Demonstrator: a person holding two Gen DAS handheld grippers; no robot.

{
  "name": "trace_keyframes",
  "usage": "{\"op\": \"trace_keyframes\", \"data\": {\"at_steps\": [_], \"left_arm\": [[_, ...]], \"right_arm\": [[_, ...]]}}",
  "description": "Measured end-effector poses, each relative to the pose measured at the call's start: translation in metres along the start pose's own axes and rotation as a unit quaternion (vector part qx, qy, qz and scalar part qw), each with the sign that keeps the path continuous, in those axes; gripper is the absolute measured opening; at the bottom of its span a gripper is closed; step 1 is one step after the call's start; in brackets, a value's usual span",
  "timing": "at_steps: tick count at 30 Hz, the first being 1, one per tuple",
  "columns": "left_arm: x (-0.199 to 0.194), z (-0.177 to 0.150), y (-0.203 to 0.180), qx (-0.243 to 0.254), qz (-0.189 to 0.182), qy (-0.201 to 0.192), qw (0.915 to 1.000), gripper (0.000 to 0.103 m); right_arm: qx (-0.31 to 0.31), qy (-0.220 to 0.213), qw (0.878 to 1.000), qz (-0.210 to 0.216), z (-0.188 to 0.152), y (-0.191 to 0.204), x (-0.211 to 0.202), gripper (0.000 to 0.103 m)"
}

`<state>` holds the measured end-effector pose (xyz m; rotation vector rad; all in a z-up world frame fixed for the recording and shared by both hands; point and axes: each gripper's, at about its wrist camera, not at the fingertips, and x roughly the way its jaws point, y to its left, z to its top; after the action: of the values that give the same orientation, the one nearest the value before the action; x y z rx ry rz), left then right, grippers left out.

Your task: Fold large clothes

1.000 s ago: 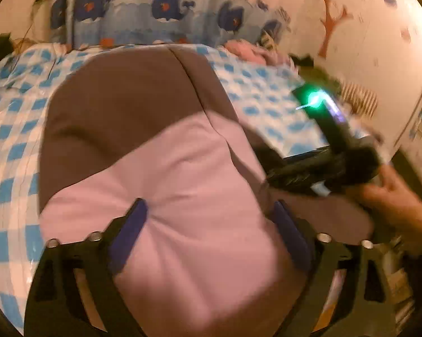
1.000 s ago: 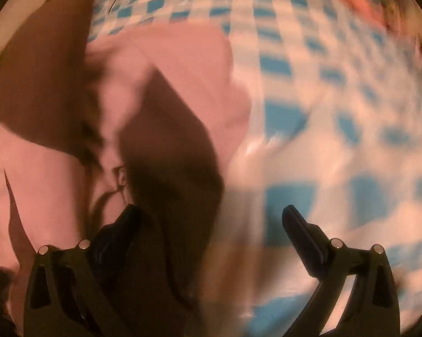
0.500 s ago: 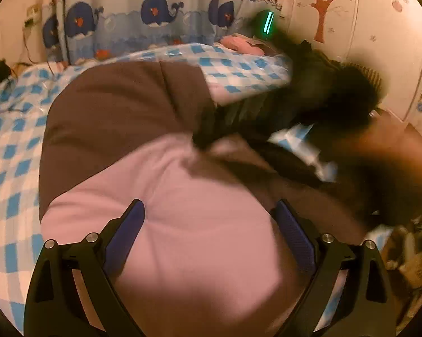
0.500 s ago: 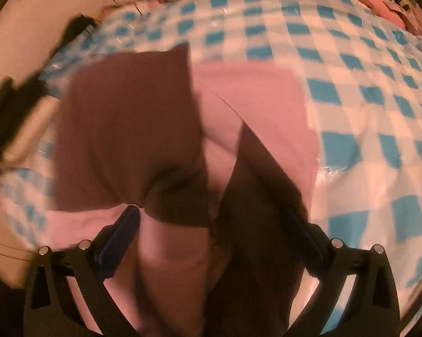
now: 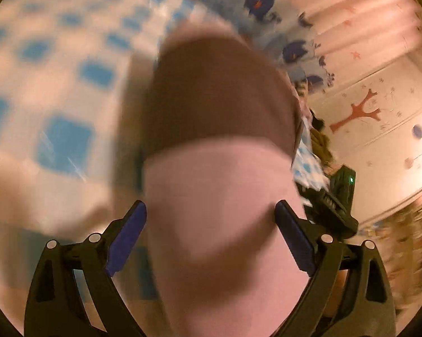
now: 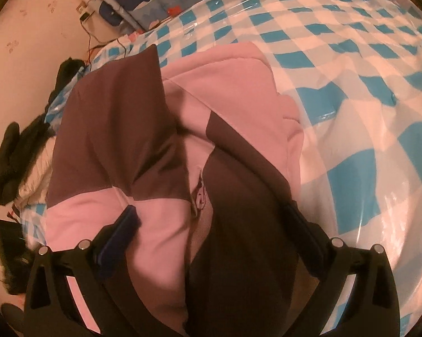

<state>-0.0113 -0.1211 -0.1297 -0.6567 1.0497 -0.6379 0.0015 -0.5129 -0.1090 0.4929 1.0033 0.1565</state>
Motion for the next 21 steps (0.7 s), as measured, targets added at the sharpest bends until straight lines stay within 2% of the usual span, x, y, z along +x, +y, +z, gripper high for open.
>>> {"op": "trace_keyframes", "data": {"at_steps": [4, 6, 9, 13, 15, 17, 19, 20, 21], "left_arm": [[0.012, -0.009, -0.018, 0.034, 0.015, 0.003, 0.9993, 0.095], [0.006, -0.008, -0.033, 0.077, 0.031, 0.002, 0.9965, 0.094], [-0.023, -0.010, -0.050, 0.123, 0.058, -0.020, 0.9905, 0.094], [-0.091, -0.015, -0.049, 0.165, 0.104, -0.060, 0.9789, 0.094], [-0.115, -0.013, -0.030, 0.156, 0.124, -0.060, 0.9780, 0.094], [-0.128, -0.009, 0.006, 0.112, 0.139, -0.050, 0.9827, 0.094], [-0.136, -0.006, 0.042, 0.054, 0.139, -0.032, 0.9883, 0.094], [-0.140, -0.006, 0.048, 0.047, 0.140, -0.033, 0.9885, 0.094], [-0.149, -0.006, 0.048, 0.051, 0.152, -0.050, 0.9859, 0.094]], "right_arm": [[0.023, -0.029, 0.999, 0.018, -0.006, -0.004, 0.001, 0.096], [0.054, -0.045, 0.997, 0.041, -0.012, -0.007, -0.001, 0.097], [0.069, -0.058, 0.994, 0.068, -0.018, 0.009, -0.002, 0.097], [0.068, -0.063, 0.984, 0.153, -0.044, 0.057, 0.014, 0.097], [0.056, -0.052, 0.982, 0.174, -0.057, 0.083, 0.031, 0.097], [0.042, -0.037, 0.983, 0.174, -0.067, 0.112, 0.053, 0.097], [0.007, -0.029, 0.988, 0.151, -0.069, 0.139, 0.065, 0.097], [-0.017, -0.027, 0.991, 0.132, -0.067, 0.150, 0.065, 0.097], [-0.035, -0.024, 0.992, 0.116, -0.066, 0.158, 0.064, 0.097]]}}
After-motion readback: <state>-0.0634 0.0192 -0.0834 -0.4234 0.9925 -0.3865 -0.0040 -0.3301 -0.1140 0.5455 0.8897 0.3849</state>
